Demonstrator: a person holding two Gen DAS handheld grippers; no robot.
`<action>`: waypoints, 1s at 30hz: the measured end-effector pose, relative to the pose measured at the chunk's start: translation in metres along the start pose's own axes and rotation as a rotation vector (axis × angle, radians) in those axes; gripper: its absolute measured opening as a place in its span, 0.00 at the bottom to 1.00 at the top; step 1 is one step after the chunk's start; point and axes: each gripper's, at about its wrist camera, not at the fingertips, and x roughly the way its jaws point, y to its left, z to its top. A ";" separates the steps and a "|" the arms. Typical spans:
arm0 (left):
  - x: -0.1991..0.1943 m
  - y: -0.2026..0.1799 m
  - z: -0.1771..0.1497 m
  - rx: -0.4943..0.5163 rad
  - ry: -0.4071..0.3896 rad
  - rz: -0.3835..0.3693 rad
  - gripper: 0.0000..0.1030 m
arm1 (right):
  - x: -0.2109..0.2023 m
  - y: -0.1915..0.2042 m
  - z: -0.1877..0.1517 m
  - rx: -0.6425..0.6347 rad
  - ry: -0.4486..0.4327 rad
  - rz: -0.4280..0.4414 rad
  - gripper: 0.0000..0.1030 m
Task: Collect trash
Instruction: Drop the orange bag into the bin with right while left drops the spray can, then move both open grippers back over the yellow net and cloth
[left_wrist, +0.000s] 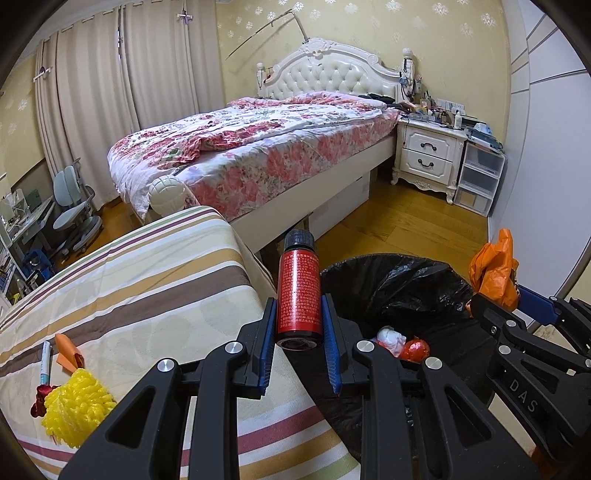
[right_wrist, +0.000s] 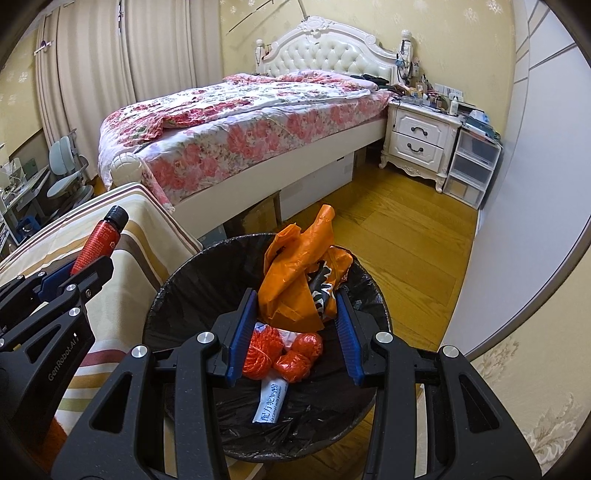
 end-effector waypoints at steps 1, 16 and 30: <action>0.001 -0.001 0.000 0.001 0.001 -0.001 0.24 | 0.001 0.000 0.000 0.000 0.002 -0.001 0.40; -0.003 0.001 -0.001 0.001 -0.018 0.025 0.60 | 0.001 -0.006 0.000 0.010 -0.008 -0.037 0.52; -0.049 0.041 -0.015 -0.041 -0.052 0.071 0.68 | -0.026 0.021 -0.009 -0.003 -0.027 -0.001 0.64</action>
